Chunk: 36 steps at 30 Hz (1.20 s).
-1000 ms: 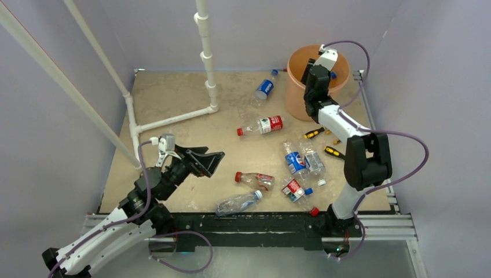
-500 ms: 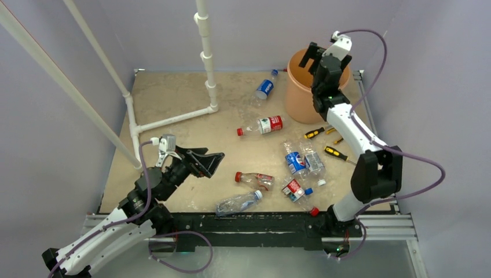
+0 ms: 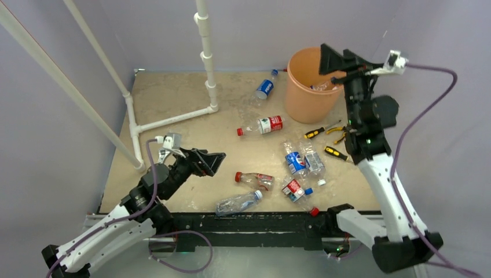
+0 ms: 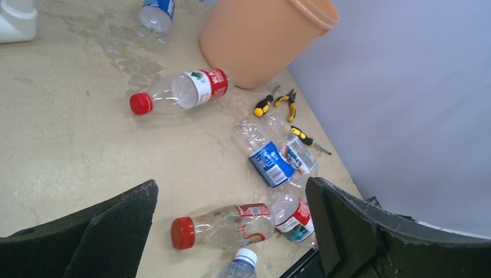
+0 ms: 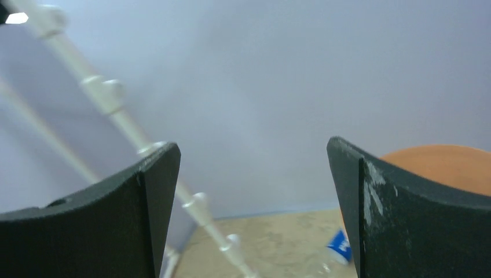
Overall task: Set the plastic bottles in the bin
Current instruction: Place the plastic bottle in the trash bin, then pick up the plastic bottle at the center of the board.
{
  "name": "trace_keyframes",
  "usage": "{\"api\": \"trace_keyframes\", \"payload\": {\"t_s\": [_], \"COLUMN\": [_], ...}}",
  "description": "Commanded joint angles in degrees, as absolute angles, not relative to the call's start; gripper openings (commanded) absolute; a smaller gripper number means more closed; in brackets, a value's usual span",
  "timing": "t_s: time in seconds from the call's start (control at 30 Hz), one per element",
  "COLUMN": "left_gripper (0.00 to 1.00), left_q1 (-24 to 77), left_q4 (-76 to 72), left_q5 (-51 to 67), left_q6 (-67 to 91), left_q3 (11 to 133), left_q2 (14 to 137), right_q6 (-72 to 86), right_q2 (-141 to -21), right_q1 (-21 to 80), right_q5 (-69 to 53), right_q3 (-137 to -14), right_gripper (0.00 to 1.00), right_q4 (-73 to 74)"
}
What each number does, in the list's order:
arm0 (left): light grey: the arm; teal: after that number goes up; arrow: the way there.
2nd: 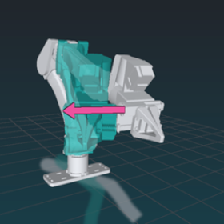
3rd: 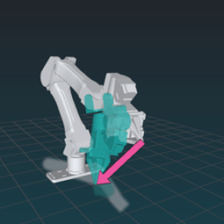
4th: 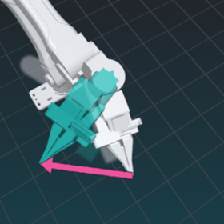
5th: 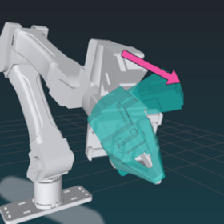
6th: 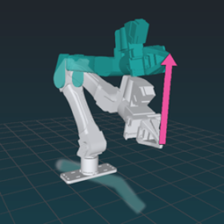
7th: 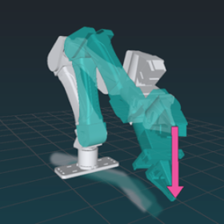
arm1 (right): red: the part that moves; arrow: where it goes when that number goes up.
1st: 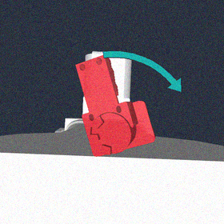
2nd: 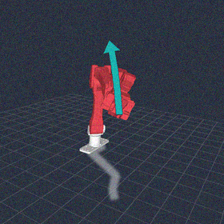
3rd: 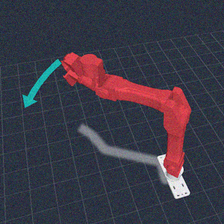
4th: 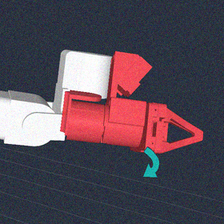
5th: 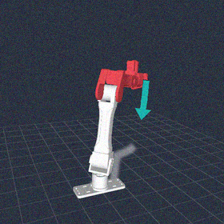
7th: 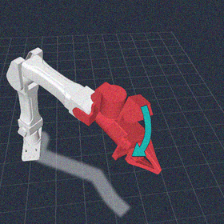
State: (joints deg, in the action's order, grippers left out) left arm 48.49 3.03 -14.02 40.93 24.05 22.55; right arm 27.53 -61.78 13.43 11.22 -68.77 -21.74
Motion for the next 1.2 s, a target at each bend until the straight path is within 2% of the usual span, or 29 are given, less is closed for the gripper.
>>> {"api": "trace_keyframes", "payload": {"t_s": [0.0, 0.13, 0.27, 0.33, 0.43, 0.53, 0.67, 0.77, 0.9, 1.07, 1.17], "left_gripper": [0.99, 0.99, 0.99, 0.99, 0.99, 0.99, 0.99, 0.99, 0.99, 0.98, 0.97], "left_q1": [48.4, 48.4, 48.4, 48.4, 48.4, 48.4, 48.4, 48.5, 48.5, 48.5, 48.5], "left_q4": [5.8, 8.4, 9.4, 10.1, 10.5, 12.6, 18.6, 20.8, 17.2, 15.1, 15.6], "left_q5": [-16.5, -18.9, -21.8, -24.5, -28.1, -28.7, -23.5, -20.3, -18.2, -18.5, -18.5], "left_q6": [41.7, 42.8, 45.2, 47.2, 50.3, 50.8, 47.7, 46.8, 49.3, 52.0, 52.2], "left_q3": [27.4, 28.2, 28.0, 27.4, 26.0, 26.1, 29.5, 30.2, 26.0, 22.6, 22.4], "left_q2": [25.5, 28.9, 31.8, 32.4, 32.8, 35.1, 43.2, 47.0, 42.7, 37.7, 37.4], "right_q6": [38.1, 46.6, 52.2, 47.2, 37.8, 34.5, 31.2, 28.4, 26.3, 24.7, 25.2], "right_q2": [-53.6, -46.0, -39.2, -37.5, -37.8, -42.6, -52.9, -55.6, -60.8, -71.6, -75.4], "right_q1": [13.4, 13.4, 14.8, 17.6, 23.7, 26.8, 27.6, 35.6, 46.5, 52.8, 55.1], "right_q5": [-10.5, -22.9, -27.3, -24.6, -13.5, -6.3, -7.9, -3.8, 4.7, 5.8, 8.6], "right_q3": [-57.5, -41.3, -31.7, -32.4, -34.3, -34.2, -32.6, -30.3, -33.2, -38.5, -41.2], "right_gripper": [0.99, 0.99, 0.99, 0.99, 0.99, 0.99, 0.99, 0.97, 0.96, 0.91, 0.91], "right_q4": [-23.1, -28.1, -29.0, -22.3, -9.7, -3.2, -0.1, -2.2, -0.9, 4.1, 7.4]}}
